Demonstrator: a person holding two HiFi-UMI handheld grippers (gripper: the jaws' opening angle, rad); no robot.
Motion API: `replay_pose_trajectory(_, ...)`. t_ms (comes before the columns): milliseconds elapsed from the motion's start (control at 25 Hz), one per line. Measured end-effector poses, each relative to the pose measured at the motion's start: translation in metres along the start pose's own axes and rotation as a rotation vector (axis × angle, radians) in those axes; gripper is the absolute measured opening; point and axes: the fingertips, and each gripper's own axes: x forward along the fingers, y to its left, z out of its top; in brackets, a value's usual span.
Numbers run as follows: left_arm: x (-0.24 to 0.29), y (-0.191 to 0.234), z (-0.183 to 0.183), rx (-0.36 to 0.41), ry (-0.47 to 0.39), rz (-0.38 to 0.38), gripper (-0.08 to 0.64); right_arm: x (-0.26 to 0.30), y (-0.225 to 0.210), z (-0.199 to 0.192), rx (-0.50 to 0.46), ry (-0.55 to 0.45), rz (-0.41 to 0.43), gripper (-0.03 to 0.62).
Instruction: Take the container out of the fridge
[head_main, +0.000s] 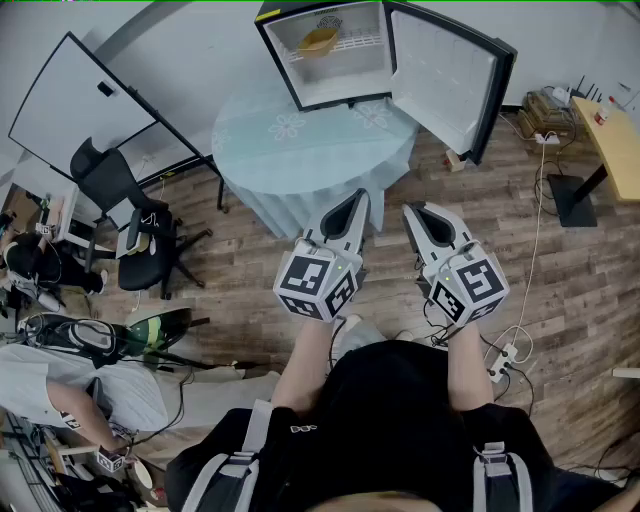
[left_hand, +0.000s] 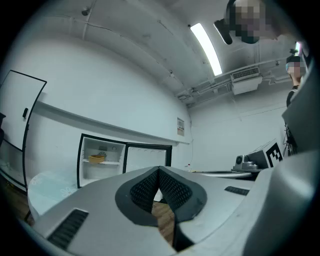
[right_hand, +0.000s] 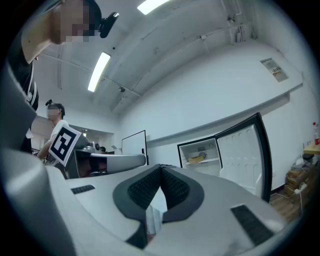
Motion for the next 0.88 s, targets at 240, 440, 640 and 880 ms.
replay_pose_trajectory(240,0.022,-0.002,-0.003,0.010,0.007,-0.014,0.003,0.000,-0.026,-0.001,0.003,-0.003,-0.038,0.005)
replay_pose_trajectory(440,0.029,-0.004,-0.003,0.016,0.013,-0.024,0.003,-0.001,-0.033,0.000,-0.003,-0.002,-0.051,0.005)
replay_pose_trajectory(640,0.033,-0.007,-0.003,0.021,0.013,-0.029,0.003,-0.001,-0.038,0.007,0.013,-0.043,-0.051,0.006)
replay_pose_trajectory(880,0.033,-0.005,-0.006,0.024,0.021,-0.014,0.003,0.002,-0.051,-0.001,0.008,-0.008,-0.089,0.007)
